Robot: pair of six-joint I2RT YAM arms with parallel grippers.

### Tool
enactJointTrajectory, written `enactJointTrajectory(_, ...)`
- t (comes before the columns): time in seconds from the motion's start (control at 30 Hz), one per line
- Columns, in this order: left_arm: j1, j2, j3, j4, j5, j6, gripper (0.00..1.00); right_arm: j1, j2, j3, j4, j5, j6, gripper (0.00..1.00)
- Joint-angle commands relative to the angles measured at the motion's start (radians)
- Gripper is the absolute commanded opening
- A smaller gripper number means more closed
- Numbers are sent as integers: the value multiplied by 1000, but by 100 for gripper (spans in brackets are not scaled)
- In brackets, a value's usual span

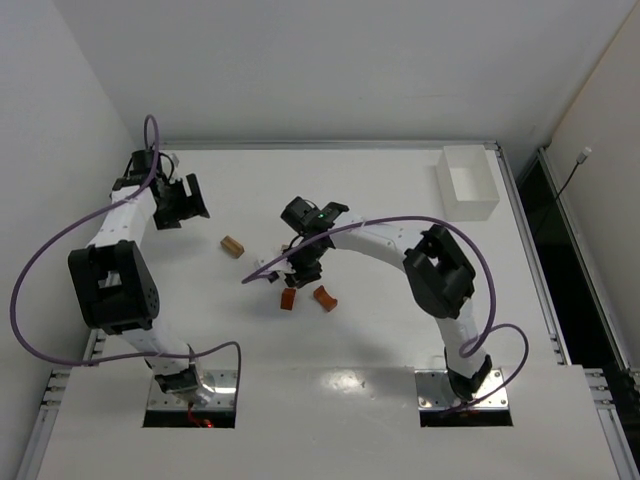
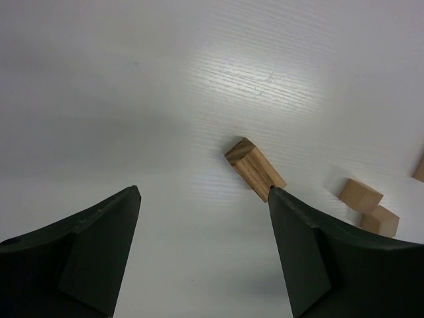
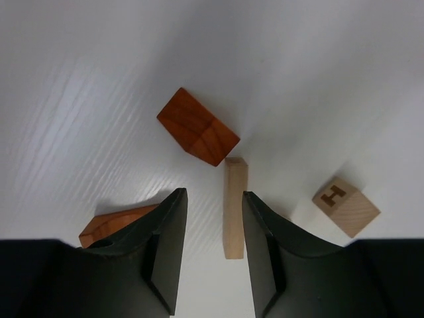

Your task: Build the wood block tower

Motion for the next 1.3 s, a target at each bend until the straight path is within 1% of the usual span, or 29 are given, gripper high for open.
enactJointTrajectory(0.0,12,11,53,-3,30,-8,75,-11,18,57,-73,-12,-62,35)
enactJointTrajectory(0.23,12,42,83,-3,41,-8,75,-11,65,78,-64,34,-62,34)
enactJointTrajectory(0.53,12,76,83,-3,41,-8,75,-11,123,109,-32,85,-52,34)
enactJointTrajectory(0.83,12,85,83,-3,51,-8,75,-11,123,109,11,119,-34,34)
enactJointTrajectory(1.17,12,96,83,7,61,-8,75,-11,144,109,-18,148,-52,33)
enactJointTrajectory(1.27,12,105,83,7,61,-8,75,-11,153,109,-27,159,-52,24)
